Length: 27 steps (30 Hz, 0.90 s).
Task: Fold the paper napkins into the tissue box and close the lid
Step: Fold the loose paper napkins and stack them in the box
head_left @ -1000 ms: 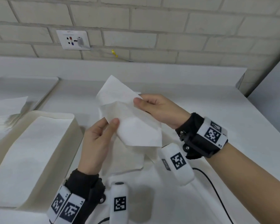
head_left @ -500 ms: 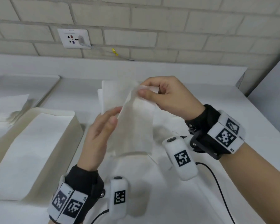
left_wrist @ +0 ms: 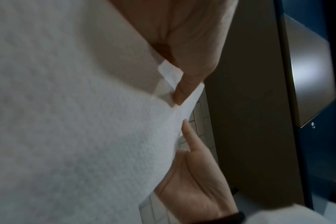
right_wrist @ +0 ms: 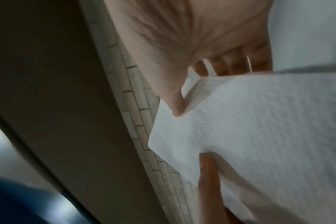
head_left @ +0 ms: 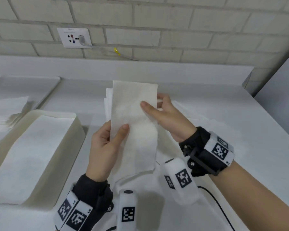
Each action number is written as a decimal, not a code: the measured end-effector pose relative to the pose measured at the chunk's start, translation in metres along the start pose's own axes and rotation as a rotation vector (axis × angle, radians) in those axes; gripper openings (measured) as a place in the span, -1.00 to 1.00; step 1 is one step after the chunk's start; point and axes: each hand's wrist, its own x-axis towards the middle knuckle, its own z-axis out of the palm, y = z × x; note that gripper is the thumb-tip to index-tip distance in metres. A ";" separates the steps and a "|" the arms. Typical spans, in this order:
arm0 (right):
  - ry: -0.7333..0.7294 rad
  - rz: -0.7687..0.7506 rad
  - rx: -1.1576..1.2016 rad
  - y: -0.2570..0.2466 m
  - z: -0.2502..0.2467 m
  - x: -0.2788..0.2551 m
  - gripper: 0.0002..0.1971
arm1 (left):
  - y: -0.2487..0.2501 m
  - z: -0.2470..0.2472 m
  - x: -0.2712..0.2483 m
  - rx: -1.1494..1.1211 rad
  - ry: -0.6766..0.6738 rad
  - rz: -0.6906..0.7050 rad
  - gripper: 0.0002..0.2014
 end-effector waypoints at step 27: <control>-0.054 -0.156 0.269 0.014 0.019 -0.016 -0.83 | 0.010 -0.019 0.001 -0.143 -0.020 -0.053 -0.62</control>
